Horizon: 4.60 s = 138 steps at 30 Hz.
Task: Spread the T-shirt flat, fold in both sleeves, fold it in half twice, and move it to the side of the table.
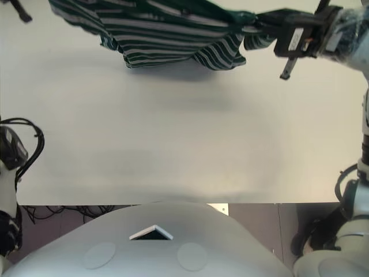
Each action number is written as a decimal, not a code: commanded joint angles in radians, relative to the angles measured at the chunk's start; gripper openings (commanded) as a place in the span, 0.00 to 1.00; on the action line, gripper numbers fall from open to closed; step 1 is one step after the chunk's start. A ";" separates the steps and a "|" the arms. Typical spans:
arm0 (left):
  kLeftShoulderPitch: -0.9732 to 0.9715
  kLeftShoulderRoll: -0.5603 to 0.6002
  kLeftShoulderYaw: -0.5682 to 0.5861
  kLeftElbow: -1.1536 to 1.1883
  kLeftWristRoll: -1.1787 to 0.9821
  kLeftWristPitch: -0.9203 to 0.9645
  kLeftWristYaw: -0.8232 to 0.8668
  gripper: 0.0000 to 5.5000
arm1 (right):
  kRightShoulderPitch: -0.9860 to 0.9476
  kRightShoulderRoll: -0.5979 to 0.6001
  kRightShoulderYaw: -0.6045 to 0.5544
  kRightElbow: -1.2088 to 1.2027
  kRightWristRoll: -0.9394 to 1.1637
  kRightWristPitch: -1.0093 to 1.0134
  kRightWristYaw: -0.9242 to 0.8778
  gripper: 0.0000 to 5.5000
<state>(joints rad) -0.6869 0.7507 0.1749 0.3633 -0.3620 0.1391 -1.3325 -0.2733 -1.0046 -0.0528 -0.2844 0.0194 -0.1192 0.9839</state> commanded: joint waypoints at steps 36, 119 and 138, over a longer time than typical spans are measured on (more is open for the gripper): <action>0.701 0.124 -0.120 -0.724 -0.240 0.163 0.068 0.14 | 0.601 0.076 -0.222 -0.482 0.598 0.682 -0.039 0.10; 0.566 -0.262 -0.429 -0.587 -0.066 0.076 0.370 0.00 | 0.024 0.605 0.493 0.757 -0.088 0.189 -0.173 0.00; 0.135 -0.439 -0.431 0.362 0.366 -0.042 0.717 0.00 | 0.122 0.586 0.374 0.464 0.015 0.224 -0.319 0.00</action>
<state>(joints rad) -0.5228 0.3108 -0.2311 0.6522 -0.0473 0.1222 -0.6236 -0.1709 -0.4351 0.3800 0.1730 -0.0194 0.0321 0.6724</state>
